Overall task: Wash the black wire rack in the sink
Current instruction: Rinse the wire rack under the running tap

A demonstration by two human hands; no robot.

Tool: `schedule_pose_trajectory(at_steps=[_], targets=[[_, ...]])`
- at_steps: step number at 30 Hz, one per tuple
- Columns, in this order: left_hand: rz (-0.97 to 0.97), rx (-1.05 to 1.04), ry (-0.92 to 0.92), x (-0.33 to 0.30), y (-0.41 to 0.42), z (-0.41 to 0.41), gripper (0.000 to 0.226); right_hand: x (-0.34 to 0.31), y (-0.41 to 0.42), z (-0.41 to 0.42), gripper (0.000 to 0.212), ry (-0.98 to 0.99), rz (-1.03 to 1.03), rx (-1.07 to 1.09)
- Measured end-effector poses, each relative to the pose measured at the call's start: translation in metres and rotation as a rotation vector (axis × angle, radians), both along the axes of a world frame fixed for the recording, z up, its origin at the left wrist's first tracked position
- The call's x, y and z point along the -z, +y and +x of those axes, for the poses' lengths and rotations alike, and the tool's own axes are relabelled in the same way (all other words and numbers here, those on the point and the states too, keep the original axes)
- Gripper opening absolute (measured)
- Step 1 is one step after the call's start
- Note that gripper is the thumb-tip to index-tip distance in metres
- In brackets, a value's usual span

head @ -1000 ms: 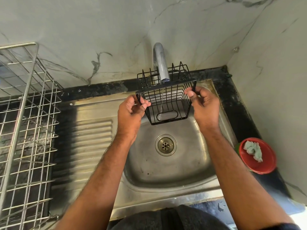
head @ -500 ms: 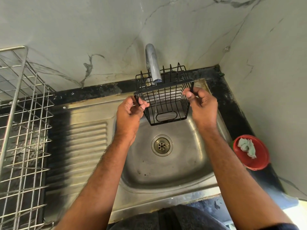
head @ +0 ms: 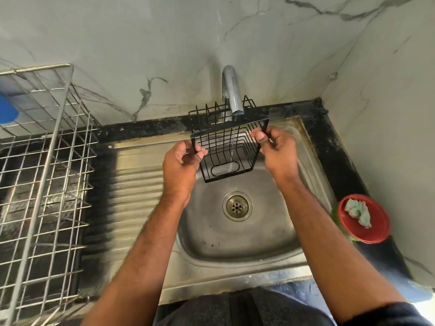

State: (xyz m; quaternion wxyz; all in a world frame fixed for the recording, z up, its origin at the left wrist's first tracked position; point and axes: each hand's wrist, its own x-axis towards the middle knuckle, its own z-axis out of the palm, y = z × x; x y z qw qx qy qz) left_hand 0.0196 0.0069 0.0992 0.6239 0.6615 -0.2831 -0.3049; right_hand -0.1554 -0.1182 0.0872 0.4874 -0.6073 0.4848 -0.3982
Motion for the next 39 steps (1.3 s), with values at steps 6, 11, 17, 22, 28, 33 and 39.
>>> schedule_pose_trajectory(at_steps=[6,11,17,22,28,33,39], targets=[[0.021,-0.020,-0.002,-0.004,0.029,-0.010,0.023,0.004,0.004,0.013,0.014,-0.021,0.096,-0.064],[0.048,-0.047,-0.007,-0.009,0.044,-0.018,0.018,-0.001,0.003,0.025,0.015,-0.021,0.124,-0.124],[0.067,-0.038,0.014,-0.014,0.056,-0.030,0.015,-0.010,-0.006,0.043,0.014,-0.047,0.086,-0.219],[0.067,-0.061,0.062,-0.013,0.066,-0.038,0.016,-0.012,-0.013,0.059,0.013,-0.065,0.098,-0.359],[0.049,-0.120,0.099,-0.017,0.066,-0.041,0.023,-0.015,-0.022,0.070,0.019,-0.046,0.123,-0.428],[0.072,-0.125,0.085,-0.026,0.058,-0.041,0.016,-0.012,-0.026,0.060,0.014,-0.063,0.172,-0.395],[0.111,-0.191,0.224,-0.044,0.043,-0.037,0.005,0.021,-0.009,0.014,0.021,0.214,0.116,-0.374]])
